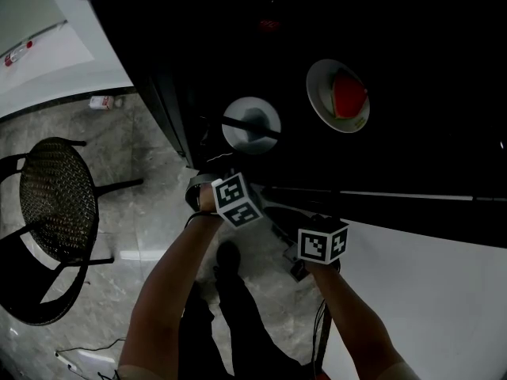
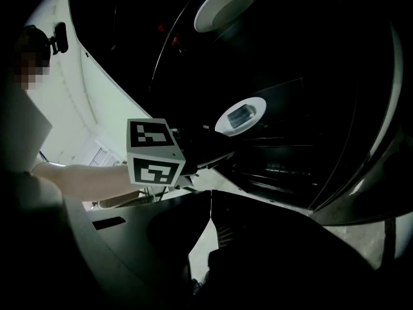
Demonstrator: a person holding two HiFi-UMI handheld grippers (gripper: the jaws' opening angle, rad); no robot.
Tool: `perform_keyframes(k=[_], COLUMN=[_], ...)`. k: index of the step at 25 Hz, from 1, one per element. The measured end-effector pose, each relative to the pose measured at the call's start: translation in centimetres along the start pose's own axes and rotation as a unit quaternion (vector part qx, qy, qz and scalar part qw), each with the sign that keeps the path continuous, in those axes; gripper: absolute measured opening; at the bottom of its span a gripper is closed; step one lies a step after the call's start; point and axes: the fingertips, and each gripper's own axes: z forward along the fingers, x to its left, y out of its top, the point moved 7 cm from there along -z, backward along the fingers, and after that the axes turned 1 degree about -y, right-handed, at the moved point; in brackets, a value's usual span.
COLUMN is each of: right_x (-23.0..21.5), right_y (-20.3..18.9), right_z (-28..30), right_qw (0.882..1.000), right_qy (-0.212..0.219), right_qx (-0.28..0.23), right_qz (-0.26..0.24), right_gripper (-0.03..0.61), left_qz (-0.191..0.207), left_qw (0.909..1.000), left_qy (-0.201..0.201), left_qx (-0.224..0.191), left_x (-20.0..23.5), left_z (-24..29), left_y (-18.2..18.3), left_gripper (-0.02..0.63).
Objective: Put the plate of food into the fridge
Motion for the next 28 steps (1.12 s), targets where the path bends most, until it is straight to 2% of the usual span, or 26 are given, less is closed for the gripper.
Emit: perform_keyframes(k=[5,13,18,28], right_x=[0.3,0.1,0.0,0.0], right_y=[-0.4,-0.8,-1.2,-1.6], right_z=[0.0,-0.5,-0.6,-0.5], right_qw=[1.0,1.0,1.0,1.0], right_qy=[0.001,-0.002,-0.003,0.002], right_qx=[0.003,0.006,0.012,0.014], right_qz=[-0.002,-0.001,-0.005,-0.004], right_gripper=[0.021,0.022,0.021,0.021], left_qz=[-0.038,-0.038,-0.017,-0.017], left_qw=[0.9991,0.9989,0.9995,0.9989], left_qy=[-0.012,0.0,0.013,0.03], left_qx=[-0.01,-0.026,-0.025,-0.033], left_x=[0.2,0.2,0.0,0.2], left_z=[0.0,-0.2,-0.2,-0.3], left_y=[0.1,0.7,1.0,1.1], left_gripper=[0.017,0.014,0.014,0.012])
